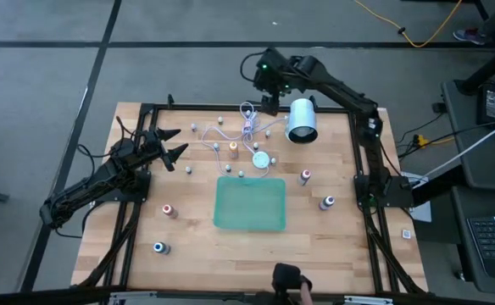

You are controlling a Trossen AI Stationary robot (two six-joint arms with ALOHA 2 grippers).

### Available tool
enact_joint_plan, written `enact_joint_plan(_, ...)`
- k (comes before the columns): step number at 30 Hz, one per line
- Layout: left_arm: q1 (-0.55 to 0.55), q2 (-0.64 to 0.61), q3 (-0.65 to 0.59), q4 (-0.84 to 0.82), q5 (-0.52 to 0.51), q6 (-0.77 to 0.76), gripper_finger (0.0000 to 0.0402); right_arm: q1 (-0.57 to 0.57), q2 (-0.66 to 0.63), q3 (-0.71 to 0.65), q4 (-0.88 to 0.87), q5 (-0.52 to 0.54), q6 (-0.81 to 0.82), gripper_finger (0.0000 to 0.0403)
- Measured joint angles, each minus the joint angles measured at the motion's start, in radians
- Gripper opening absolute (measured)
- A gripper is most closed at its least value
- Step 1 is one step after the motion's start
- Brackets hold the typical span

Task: Pick & Place food coloring
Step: Put the small red food coloring bottle into the bin

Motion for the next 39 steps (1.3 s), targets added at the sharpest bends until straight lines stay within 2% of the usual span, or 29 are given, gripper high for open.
enact_joint_plan(16, 0.000, 0.000, 0.000, 0.000, 0.000, 0.000, 0.0333, -0.010, 0.144, -0.011, -0.089, -0.076, 0.008, 0.0264)
enact_joint_plan(26, 0.000, 0.000, 0.000, 0.000, 0.000, 0.000, 0.0333, -0.006, 0.150, -0.184, -0.031, -0.079, 0.030, 0.0264)
enact_joint_plan(39, 0.000, 0.000, 0.000, 0.000, 0.000, 0.000, 0.0333, 0.002, 0.150, -0.343, 0.080, -0.113, 0.034, 0.0264)
